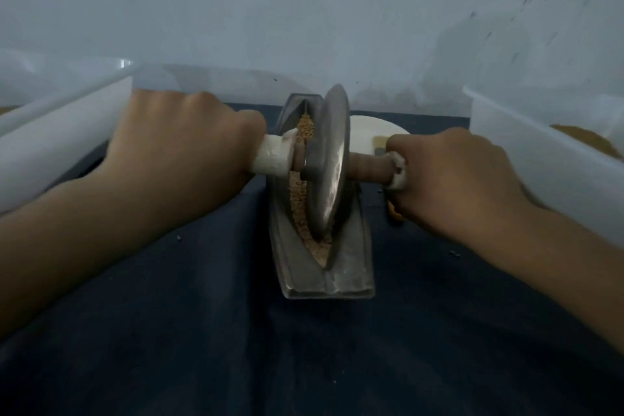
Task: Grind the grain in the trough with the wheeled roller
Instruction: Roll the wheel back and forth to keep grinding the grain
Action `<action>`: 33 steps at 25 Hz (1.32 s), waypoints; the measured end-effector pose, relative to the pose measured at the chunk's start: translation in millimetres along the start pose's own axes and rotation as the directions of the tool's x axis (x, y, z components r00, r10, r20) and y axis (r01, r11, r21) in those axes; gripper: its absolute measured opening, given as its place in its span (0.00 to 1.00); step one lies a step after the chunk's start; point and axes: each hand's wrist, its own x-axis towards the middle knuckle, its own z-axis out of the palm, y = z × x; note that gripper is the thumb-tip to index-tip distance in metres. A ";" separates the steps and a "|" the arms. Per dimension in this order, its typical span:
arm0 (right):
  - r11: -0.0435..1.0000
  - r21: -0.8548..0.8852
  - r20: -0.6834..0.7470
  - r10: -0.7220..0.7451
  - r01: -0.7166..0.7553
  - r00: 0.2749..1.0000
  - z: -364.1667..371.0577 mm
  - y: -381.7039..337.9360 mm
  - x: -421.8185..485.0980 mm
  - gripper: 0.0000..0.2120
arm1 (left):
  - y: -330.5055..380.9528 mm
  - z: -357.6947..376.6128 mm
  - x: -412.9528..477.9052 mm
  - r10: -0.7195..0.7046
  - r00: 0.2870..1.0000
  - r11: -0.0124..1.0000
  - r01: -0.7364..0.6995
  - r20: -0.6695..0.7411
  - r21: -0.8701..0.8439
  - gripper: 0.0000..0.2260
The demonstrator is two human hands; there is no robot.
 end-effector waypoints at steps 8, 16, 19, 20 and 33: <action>0.992 -0.110 0.118 0.068 -0.055 0.991 16.4 -16.1 73.0 0.04 | 7.8 36.8 37.8 -0.173 0.973 0.980 0.185 0.150 -0.068 0.08; 0.998 -0.032 0.083 0.060 -0.058 0.995 -0.5 -2.0 0.0 0.08 | 6.7 0.3 9.0 -0.001 0.999 0.999 0.003 -0.054 0.032 0.21; 0.991 -0.085 0.096 0.110 -0.102 0.989 26.4 -10.6 51.9 0.03 | 13.6 29.7 37.1 -0.132 0.985 0.991 0.133 0.108 -0.008 0.09; 0.991 -0.081 0.119 0.115 -0.106 0.986 30.0 -12.5 69.7 0.02 | 13.1 32.7 45.2 -0.179 0.971 0.982 0.186 0.159 -0.024 0.05; 0.995 -0.054 0.086 0.082 -0.078 0.993 11.9 -9.9 27.8 0.10 | 14.6 10.9 21.4 -0.108 0.987 0.993 0.102 0.121 0.055 0.13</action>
